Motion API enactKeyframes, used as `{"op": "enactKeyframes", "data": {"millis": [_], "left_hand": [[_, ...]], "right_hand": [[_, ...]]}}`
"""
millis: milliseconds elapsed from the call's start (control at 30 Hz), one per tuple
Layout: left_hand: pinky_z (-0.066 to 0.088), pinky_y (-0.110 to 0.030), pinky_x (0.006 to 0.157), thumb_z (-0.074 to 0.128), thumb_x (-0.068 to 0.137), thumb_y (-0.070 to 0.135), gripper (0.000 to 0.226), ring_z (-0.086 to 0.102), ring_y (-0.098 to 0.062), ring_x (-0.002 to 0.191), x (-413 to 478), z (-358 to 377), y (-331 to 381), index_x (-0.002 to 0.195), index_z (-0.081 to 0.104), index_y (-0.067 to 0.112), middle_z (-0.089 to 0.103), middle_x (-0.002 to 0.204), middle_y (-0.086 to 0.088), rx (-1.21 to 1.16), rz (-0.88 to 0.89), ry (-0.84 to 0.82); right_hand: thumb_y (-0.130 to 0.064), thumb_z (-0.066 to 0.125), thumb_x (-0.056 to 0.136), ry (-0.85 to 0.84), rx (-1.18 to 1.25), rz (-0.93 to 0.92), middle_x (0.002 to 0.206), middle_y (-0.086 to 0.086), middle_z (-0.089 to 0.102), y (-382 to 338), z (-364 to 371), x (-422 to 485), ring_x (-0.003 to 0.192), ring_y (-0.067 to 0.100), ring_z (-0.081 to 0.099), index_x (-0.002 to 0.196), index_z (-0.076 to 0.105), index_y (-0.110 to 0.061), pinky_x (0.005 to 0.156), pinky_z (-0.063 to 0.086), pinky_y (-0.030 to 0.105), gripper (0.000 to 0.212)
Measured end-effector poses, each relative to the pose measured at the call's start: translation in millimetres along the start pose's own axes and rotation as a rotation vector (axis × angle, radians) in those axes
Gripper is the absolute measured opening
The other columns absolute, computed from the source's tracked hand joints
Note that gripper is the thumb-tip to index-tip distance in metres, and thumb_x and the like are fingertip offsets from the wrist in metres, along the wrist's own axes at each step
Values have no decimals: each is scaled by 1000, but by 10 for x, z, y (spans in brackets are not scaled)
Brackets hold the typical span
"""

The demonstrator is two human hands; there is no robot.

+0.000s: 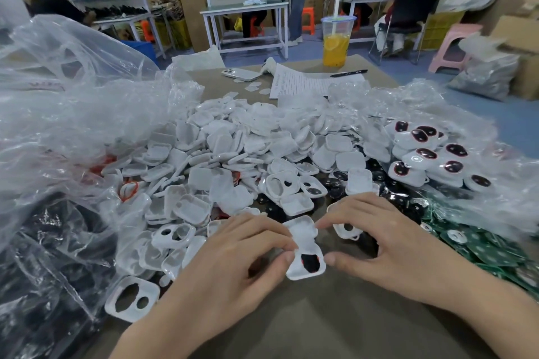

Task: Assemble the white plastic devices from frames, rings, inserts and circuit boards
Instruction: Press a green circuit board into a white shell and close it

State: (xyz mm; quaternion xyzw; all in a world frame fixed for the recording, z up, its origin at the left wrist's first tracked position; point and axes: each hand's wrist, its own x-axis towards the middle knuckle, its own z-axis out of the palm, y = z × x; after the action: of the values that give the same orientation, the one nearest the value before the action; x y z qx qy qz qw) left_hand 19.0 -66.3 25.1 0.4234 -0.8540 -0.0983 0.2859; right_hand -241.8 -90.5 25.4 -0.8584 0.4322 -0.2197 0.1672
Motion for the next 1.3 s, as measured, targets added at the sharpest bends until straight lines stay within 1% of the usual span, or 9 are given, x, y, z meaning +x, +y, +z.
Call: {"op": "enactKeyframes", "data": {"millis": [167, 300, 400, 500, 767, 900, 1033, 1133, 1300], "left_hand": [[40, -19, 95, 59, 97, 38, 16, 58, -1, 102, 11, -3, 10, 96, 73, 29, 64, 105, 23, 46, 28, -8], [40, -21, 95, 58, 97, 38, 17, 56, 1, 103, 18, 16, 26, 96, 73, 29, 63, 105, 23, 75, 48, -49], [41, -22, 95, 58, 97, 38, 18, 56, 1, 102, 25, 37, 34, 96, 74, 29, 64, 104, 23, 66, 43, -41], [42, -22, 93, 59, 96, 38, 17, 57, 1, 102, 20, 42, 38, 95, 74, 30, 64, 104, 23, 46, 24, -36], [43, -24, 90, 60, 95, 39, 19, 58, -2, 99, 32, 70, 38, 94, 76, 29, 65, 102, 21, 84, 49, -36], [43, -23, 90, 59, 96, 38, 18, 57, -1, 99, 35, 88, 39, 94, 75, 30, 65, 102, 20, 84, 63, -40], [43, -24, 91, 59, 97, 39, 17, 55, 1, 101, 32, 90, 21, 96, 74, 32, 63, 104, 22, 86, 60, -48], [42, -23, 92, 57, 98, 41, 18, 54, 2, 102, 31, 93, 27, 97, 73, 33, 62, 105, 22, 100, 55, -61], [41, -24, 93, 55, 100, 41, 19, 53, 2, 104, 29, 82, 36, 101, 73, 34, 59, 108, 22, 108, 43, -90]], "right_hand": [[-68, 63, 80, -53, -38, -39, 123, -39, 49, -11, 29, 18, 134, -10, 31, 123, 57, -48, 106, 19, 5, 48], [-70, 60, 80, -62, -53, -64, 125, -42, 46, -9, 25, 25, 133, -14, 28, 125, 56, -48, 106, 16, 4, 51], [-68, 60, 82, -62, -63, -83, 121, -38, 51, -24, 44, 26, 131, -14, 30, 125, 56, -46, 106, 17, 4, 48], [-63, 60, 85, -74, -79, -104, 115, -32, 57, -22, 70, 38, 129, -11, 33, 124, 55, -45, 108, 21, 9, 43], [-66, 58, 87, -90, -85, -119, 114, -33, 56, 11, 88, 44, 126, -10, 35, 124, 50, -49, 106, 23, 10, 41], [-64, 59, 87, -78, -74, -133, 111, -34, 55, 12, 90, 41, 125, -9, 36, 117, 52, -48, 105, 24, 11, 35], [-60, 61, 87, -65, -51, -152, 110, -32, 58, 13, 92, 42, 123, -5, 42, 106, 55, -47, 105, 30, 19, 25], [-58, 62, 89, -73, -52, -179, 113, -33, 58, 12, 86, 49, 121, -2, 46, 101, 61, -46, 105, 36, 25, 17], [-57, 60, 90, -85, -56, -182, 114, -33, 56, 8, 85, 39, 120, -2, 45, 96, 65, -46, 104, 34, 21, 13]]}}
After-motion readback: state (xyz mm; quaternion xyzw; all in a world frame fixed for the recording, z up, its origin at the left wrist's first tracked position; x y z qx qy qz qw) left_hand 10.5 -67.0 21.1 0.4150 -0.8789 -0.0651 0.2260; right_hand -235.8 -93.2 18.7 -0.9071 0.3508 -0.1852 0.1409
